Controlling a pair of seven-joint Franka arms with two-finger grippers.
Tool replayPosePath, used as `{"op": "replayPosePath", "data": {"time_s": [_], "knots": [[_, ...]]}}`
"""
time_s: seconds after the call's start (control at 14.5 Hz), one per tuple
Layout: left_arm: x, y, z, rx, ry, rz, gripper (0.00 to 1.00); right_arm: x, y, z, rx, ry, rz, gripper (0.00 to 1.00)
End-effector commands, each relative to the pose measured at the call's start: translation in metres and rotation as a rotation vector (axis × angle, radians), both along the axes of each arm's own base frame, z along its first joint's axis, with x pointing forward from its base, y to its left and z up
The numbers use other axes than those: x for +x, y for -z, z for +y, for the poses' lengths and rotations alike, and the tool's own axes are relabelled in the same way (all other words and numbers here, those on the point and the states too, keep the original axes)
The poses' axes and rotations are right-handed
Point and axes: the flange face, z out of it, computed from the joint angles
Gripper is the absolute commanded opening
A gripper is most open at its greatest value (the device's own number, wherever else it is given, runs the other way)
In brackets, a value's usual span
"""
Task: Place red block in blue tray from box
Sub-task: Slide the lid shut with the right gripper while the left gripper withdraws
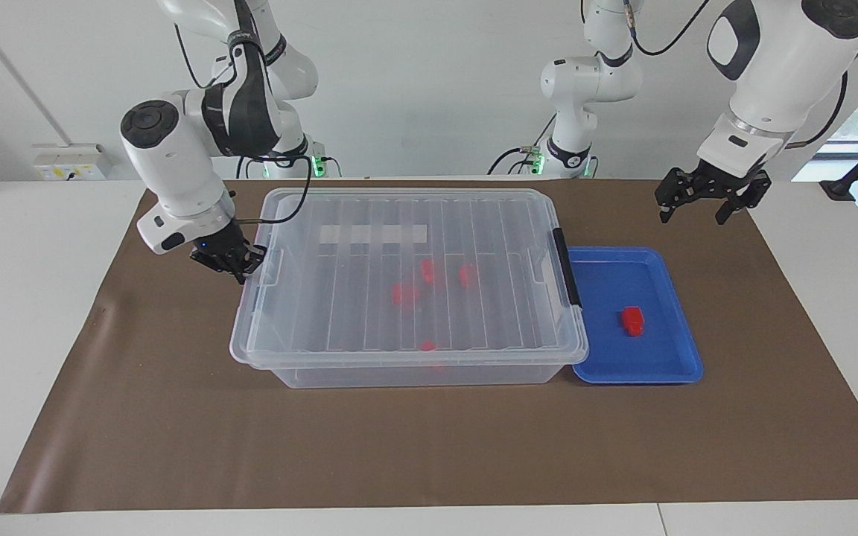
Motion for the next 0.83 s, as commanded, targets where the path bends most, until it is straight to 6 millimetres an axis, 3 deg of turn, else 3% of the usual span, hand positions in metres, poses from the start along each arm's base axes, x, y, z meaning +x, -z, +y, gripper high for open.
{"op": "replayPosePath", "data": {"time_s": [0.0,0.55,0.62,0.69,0.76], "knots": [[0.002,0.001,0.010,-0.009,0.012,0.024,1.00,-0.007,-0.002,0.006,0.008,0.028,-0.006,0.00],[0.002,0.002,0.007,-0.036,0.003,0.012,1.00,-0.004,-0.007,0.009,0.015,0.033,-0.013,0.03],[0.002,0.002,0.007,-0.036,0.003,0.016,1.00,-0.003,-0.010,0.009,0.042,0.045,-0.012,0.67],[0.001,0.003,0.008,-0.036,0.000,0.018,1.00,-0.003,-0.013,0.008,0.055,0.042,-0.006,1.00],[0.002,0.003,0.008,-0.036,0.000,0.016,1.00,-0.002,-0.018,0.010,0.052,0.028,-0.011,1.00]]}}
